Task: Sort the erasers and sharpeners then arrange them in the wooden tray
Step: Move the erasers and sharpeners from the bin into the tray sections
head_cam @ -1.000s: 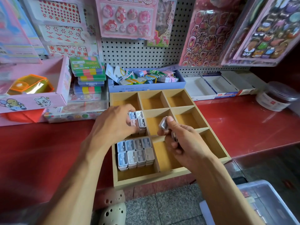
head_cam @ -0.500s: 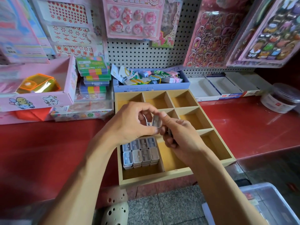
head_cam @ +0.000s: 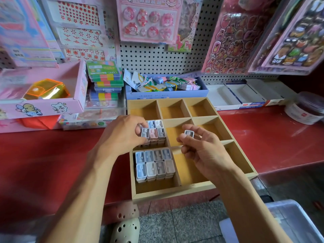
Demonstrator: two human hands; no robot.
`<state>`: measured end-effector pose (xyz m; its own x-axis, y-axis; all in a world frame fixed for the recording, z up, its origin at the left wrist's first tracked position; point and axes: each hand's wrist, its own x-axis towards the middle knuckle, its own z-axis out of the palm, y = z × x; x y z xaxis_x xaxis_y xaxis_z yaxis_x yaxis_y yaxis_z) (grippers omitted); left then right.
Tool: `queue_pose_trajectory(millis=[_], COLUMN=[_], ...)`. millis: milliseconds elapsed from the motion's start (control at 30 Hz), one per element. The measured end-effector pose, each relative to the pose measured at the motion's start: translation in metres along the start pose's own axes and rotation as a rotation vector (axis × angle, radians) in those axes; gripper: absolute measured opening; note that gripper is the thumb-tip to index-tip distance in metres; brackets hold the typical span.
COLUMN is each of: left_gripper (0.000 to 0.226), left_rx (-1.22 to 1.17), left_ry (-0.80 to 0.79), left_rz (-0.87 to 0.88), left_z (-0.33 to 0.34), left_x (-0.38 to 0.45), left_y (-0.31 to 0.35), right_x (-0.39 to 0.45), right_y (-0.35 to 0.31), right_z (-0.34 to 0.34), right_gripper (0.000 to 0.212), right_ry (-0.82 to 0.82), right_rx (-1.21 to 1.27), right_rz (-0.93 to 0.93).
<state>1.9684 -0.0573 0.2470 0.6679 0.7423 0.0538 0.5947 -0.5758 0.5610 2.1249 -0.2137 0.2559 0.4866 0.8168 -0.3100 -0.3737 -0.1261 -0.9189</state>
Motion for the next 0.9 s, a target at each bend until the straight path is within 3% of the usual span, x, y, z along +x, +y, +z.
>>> queue_pose_trajectory(millis=[100,300,400,600,900], left_gripper=[0.04,0.05,0.055,0.047,0.028], left_rx=[0.027,0.072,0.019,-0.253,-0.277], left_ry=[-0.009,-0.022,-0.015,-0.064,-0.069], left_rz=[0.006,0.02,0.025,0.149,0.201], left_z=[0.002,0.003,-0.002,-0.005,-0.001], left_x=[0.001,0.001,0.001,-0.004,-0.008], left_y=[0.004,0.003,0.005,0.034,0.04], right_x=[-0.001,0.0,-0.001,0.002,0.004], right_y=[0.002,0.004,0.004,0.005,0.002], right_z=[-0.001,0.0,0.002,0.012,0.024], right_gripper=[0.01,0.015,0.009,0.005,0.014], right_ry=[0.033,0.132,0.129,0.128,0.036], right_rx=[-0.105,-0.07,-0.182,-0.182,-0.283], right_rz=[-0.027,0.004,-0.019,-0.038,-0.071])
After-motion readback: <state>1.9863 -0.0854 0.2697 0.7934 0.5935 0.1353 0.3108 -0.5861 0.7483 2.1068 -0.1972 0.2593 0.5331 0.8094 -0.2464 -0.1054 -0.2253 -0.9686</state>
